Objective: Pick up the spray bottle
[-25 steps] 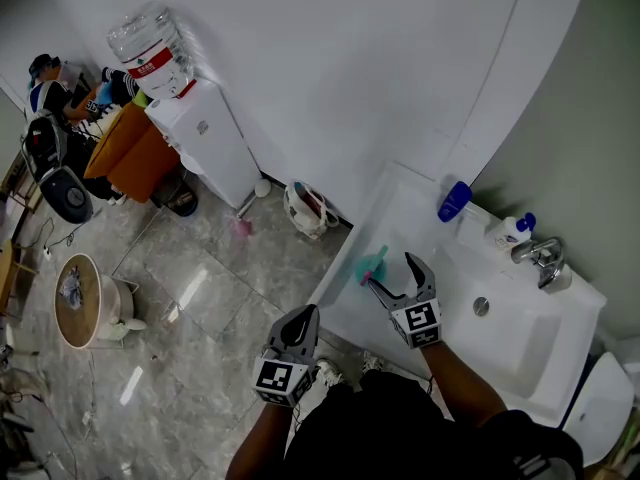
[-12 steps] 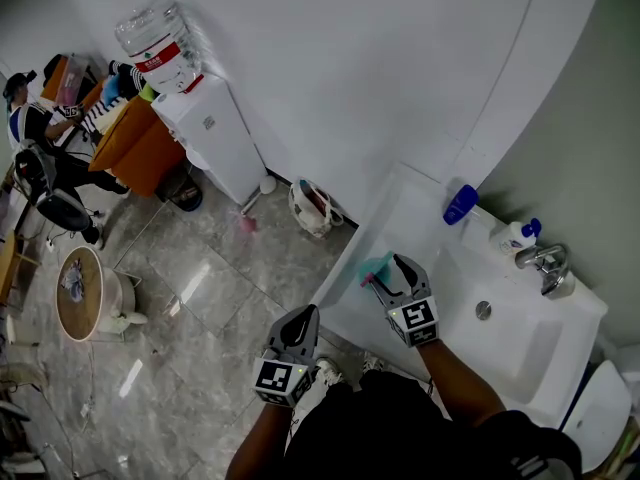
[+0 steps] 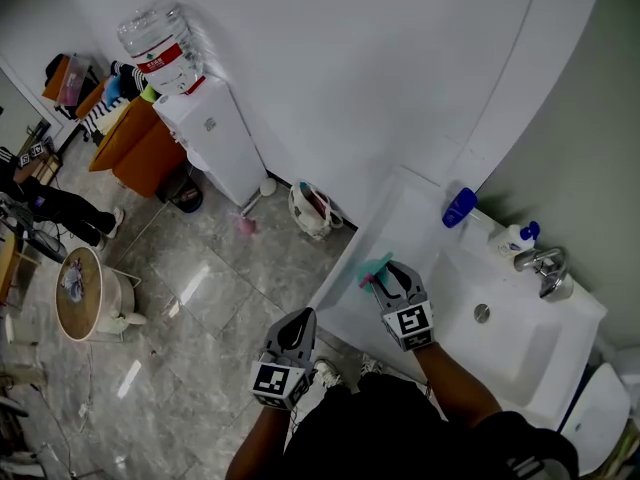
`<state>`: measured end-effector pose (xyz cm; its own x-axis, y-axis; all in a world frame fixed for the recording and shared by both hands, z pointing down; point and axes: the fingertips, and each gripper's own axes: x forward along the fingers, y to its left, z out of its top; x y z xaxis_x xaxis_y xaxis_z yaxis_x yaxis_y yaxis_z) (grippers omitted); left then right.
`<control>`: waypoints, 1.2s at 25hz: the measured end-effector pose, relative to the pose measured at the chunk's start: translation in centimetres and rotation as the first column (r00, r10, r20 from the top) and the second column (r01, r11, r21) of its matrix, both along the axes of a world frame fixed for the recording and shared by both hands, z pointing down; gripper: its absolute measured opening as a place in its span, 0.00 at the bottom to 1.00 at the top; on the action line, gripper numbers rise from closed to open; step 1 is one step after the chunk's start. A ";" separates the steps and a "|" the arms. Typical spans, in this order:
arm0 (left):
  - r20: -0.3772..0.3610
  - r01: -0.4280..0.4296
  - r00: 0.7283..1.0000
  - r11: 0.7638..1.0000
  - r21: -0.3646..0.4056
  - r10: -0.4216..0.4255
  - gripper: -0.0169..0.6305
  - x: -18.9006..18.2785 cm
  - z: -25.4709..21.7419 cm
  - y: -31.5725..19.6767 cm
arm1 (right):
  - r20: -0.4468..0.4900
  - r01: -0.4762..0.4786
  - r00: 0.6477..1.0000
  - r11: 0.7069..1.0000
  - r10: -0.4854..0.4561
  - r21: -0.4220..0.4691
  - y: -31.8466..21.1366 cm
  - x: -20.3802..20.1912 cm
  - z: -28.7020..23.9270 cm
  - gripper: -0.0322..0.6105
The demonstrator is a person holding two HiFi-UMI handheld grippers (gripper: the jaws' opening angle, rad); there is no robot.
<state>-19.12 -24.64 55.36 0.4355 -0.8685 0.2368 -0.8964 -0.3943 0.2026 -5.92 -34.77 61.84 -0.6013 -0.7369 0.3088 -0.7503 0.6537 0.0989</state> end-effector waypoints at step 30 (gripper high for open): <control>0.007 0.013 1.000 0.999 0.045 -0.014 0.02 -0.5 -1.3 -0.6 | 0.086 -0.040 0.996 0.989 0.027 0.146 0.3 1.0 -10.0 0.26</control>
